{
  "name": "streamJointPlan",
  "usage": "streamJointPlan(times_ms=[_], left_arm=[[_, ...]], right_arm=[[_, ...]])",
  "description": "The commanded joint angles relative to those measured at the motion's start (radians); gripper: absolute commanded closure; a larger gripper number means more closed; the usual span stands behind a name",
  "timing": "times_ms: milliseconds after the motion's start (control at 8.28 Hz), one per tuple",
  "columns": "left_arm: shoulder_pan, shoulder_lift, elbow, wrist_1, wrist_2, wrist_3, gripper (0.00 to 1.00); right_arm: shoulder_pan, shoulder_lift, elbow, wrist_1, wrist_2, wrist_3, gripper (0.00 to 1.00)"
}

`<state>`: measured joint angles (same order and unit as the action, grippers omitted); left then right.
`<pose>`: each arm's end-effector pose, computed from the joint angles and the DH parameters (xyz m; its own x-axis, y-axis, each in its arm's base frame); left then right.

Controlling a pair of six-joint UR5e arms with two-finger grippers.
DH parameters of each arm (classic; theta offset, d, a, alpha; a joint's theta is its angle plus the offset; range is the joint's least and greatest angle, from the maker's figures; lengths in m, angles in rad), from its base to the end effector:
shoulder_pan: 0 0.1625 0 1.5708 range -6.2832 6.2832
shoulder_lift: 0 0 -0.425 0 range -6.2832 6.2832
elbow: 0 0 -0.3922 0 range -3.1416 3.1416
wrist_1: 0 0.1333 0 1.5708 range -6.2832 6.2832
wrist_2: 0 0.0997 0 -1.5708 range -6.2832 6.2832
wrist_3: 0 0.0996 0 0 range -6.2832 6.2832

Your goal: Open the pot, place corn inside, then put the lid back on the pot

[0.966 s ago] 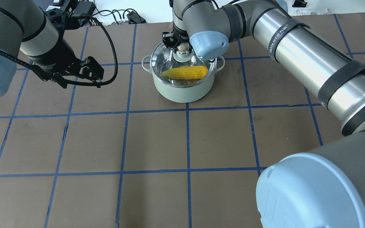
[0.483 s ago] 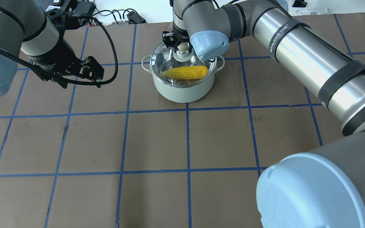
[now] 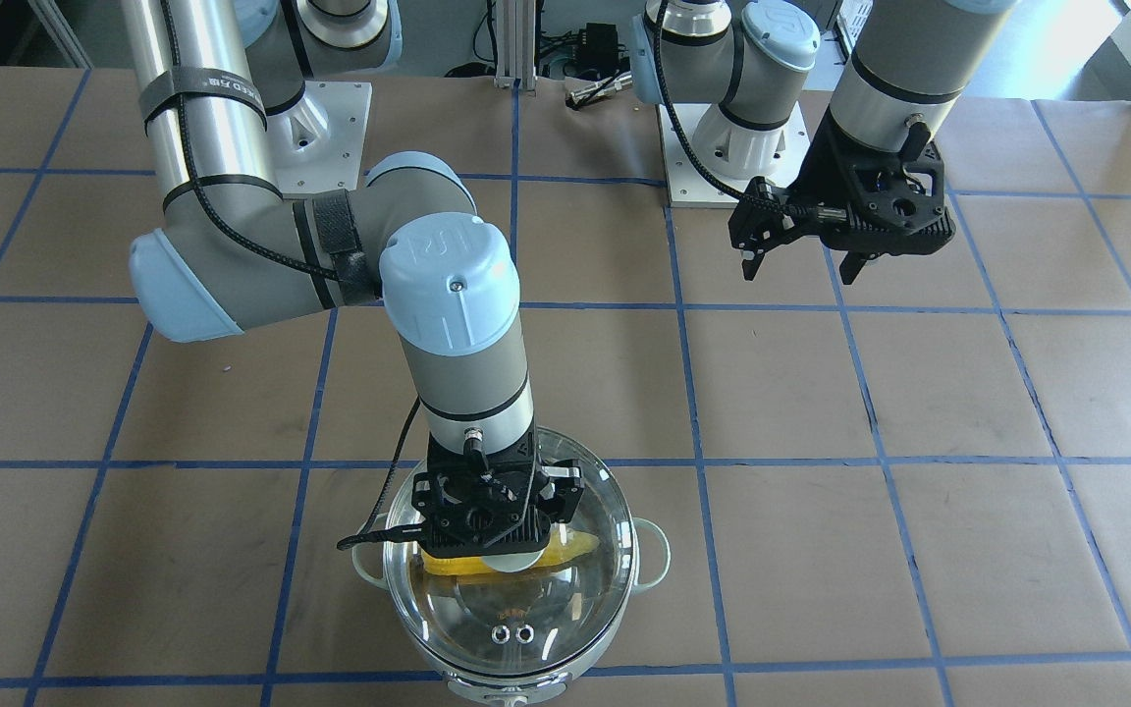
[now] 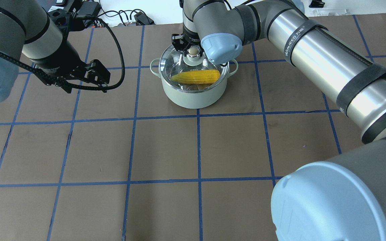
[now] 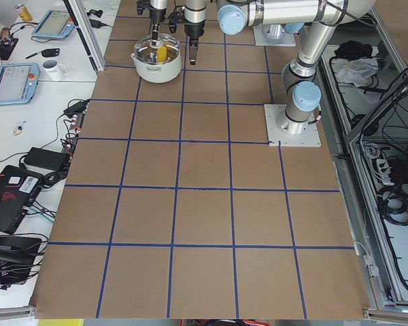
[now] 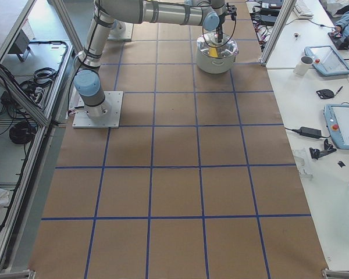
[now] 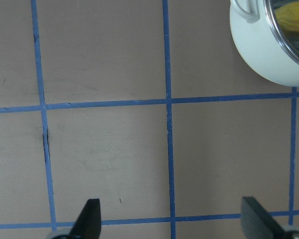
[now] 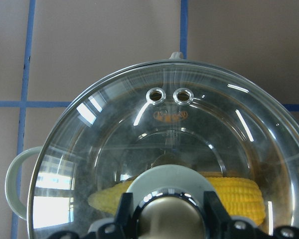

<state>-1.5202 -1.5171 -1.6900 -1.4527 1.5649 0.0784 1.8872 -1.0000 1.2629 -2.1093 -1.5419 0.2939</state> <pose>-0.1098 -0.4795 0.4670 -0.9996 0.0280 0.0018 0.0279 0.9982 -0.0529 0.3570 -0.6527 0.3495 -0.9936 -0.0399 -0.1054 -0.0121 0.9675 -0.2524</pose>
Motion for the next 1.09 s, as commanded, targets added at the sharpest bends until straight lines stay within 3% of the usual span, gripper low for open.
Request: streamJointPlan(times_ms=[0, 966], left_arm=[[0.000, 0.002, 0.000, 0.000, 0.000, 0.001, 0.00], [0.000, 0.003, 0.000, 0.000, 0.001, -0.005, 0.00]], right_arm=[[0.000, 0.000, 0.001, -0.001, -0.001, 0.001, 0.56], [0.000, -0.005, 0.007, -0.014, 0.036, -0.016, 0.55]])
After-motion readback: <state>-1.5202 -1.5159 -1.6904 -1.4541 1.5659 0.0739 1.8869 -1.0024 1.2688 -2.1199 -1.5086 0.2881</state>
